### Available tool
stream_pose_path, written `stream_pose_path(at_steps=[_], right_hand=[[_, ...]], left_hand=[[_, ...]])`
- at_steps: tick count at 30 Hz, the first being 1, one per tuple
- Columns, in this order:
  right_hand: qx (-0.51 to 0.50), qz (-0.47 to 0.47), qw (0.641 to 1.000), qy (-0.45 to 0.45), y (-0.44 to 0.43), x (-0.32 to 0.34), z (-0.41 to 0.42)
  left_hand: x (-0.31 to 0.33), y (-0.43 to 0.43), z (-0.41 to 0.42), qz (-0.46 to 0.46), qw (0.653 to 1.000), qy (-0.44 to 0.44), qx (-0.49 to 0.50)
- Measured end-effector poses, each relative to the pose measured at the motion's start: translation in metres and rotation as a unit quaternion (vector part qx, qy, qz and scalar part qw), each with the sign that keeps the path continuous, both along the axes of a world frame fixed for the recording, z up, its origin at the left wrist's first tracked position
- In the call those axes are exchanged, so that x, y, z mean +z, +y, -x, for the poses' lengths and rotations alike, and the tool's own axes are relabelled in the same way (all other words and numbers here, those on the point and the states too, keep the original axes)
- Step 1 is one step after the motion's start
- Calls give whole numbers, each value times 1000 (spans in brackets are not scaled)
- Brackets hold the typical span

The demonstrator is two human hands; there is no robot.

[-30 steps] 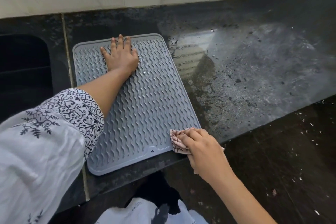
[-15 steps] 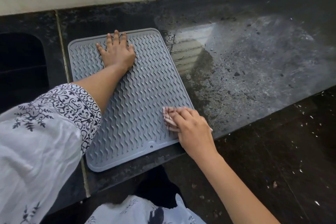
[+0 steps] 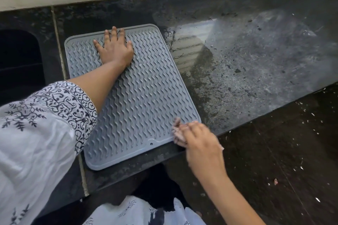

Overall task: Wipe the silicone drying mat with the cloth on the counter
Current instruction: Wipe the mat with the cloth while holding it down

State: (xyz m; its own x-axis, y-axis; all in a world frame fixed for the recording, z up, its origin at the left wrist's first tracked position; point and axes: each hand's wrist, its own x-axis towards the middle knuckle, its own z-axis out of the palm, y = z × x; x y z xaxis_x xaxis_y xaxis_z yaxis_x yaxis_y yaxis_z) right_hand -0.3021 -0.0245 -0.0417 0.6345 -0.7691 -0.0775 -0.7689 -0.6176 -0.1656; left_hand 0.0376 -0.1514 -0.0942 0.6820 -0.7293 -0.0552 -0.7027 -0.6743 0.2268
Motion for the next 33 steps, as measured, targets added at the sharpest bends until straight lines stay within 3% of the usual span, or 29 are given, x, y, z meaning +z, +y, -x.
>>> stream_pose_path(at_steps=[2, 7, 10, 12, 15, 18, 28, 33], right_hand=[[-46, 6, 999, 7, -8, 0, 4], [54, -20, 998, 13, 11, 3, 2], [-68, -33, 997, 17, -21, 18, -4], [-102, -18, 994, -46, -42, 22, -23], [-28, -22, 993, -113, -57, 12, -82], [62, 0, 996, -64, -56, -14, -125], [119, 21, 989, -87, 1, -22, -38], [92, 60, 988, -104, -35, -27, -97]], left_hand=[[0, 0, 1, 0, 1000, -2, 1], [0, -2, 1, 5, 1000, -1, 3], [0, 0, 1, 8, 1000, 2, 2], [-1, -1, 1, 7, 1000, 2, 0], [-2, -1, 0, 8, 1000, -2, 5], [-4, -1, -1, 12, 1000, -4, 6], [-2, -2, 0, 11, 1000, -7, 10], [-2, -1, 0, 19, 1000, 3, 7]])
